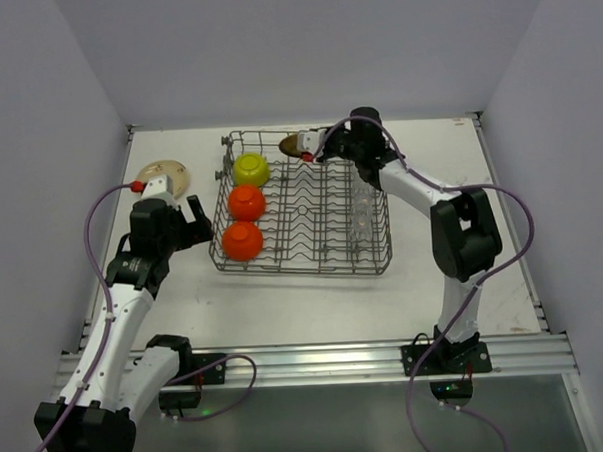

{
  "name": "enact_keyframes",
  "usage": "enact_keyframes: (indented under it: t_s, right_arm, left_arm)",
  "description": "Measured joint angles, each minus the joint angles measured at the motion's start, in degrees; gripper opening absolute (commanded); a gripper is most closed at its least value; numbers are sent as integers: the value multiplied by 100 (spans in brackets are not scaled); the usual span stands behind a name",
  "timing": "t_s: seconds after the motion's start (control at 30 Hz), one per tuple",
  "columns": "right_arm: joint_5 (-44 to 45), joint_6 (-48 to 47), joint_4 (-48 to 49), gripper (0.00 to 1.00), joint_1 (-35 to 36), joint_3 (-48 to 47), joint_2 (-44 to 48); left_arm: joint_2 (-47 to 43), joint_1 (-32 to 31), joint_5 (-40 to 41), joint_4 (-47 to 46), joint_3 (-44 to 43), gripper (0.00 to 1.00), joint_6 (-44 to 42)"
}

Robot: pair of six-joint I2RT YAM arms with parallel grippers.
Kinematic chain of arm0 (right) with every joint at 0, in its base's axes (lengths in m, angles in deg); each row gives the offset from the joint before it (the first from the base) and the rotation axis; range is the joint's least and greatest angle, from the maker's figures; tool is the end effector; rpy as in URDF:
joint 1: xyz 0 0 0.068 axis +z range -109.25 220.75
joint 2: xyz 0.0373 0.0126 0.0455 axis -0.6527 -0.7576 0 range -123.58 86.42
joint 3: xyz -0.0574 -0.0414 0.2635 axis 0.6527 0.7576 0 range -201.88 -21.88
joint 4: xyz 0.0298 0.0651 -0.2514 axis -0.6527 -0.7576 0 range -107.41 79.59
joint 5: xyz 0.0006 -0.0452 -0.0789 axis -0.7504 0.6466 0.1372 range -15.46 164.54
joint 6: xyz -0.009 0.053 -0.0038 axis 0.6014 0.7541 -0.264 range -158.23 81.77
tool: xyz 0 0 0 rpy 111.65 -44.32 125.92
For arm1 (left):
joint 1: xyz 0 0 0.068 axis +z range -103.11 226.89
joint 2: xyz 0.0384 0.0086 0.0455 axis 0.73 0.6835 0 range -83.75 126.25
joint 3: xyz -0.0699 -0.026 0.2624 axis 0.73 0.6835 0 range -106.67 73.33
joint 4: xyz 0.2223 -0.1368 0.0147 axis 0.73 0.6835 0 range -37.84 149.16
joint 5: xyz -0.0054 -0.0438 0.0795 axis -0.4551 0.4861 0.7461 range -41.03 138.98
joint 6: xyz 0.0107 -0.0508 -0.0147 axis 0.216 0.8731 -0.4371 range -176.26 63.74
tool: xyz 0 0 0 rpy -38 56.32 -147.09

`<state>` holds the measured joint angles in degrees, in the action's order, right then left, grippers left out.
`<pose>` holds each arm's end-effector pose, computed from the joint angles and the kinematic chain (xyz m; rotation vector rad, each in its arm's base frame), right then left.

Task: Unload the mixed dishes from the dish rack

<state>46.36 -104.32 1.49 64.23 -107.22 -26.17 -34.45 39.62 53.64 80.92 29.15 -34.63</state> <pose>0.4228 0.2020 0.2706 -1.4913 1.0204 -0.0763 0.1869 -0.0210 0.2904 -0.3176 2.1434 -0.2027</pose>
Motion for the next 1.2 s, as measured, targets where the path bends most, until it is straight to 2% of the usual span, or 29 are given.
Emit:
enact_keyframes:
  t_s: [0.1, 0.2, 0.3, 0.43, 0.57, 0.73, 0.87, 1.0, 1.17, 1.2]
  right_arm:
    - [11, 435, 214, 0, 0, 133, 337]
    - [31, 1377, 402, 0, 0, 319, 815]
    - [7, 2463, 501, 0, -4, 629, 1491]
    - [-170, 4586, 531, 0, -20, 1198, 2706]
    - [-514, 6728, 614, 0, -28, 1875, 3884]
    - [-343, 9206, 623, 0, -9, 3034, 4699]
    - [-57, 10148, 238, 0, -9, 3626, 4754]
    - [291, 10550, -162, 0, -9, 3888, 5034]
    - [319, 10771, -144, 0, 13, 3943, 5639]
    - [319, 10775, -140, 0, 24, 3943, 5665]
  left_arm:
    - [-37, 0, -7, -2, 0, 100, 0]
    - [-109, 0, -160, -35, 2, 100, -20]
    - [-170, -4, -706, -210, 22, 100, -52]
    - [-402, -15, -2094, -702, 256, 100, -70]
    - [-608, -72, -3469, -1478, 498, 100, 264]
    - [-708, -431, -4380, -2695, 577, 100, 785]
    - [-732, -885, -4500, -3471, 538, 96, 1064]
    - [-516, -1349, -4291, -3790, 374, 91, 1141]
    - [74, -1915, -3324, -3580, 13, 75, 1060]
    - [208, -2041, -3075, -3462, -101, 75, 1019]
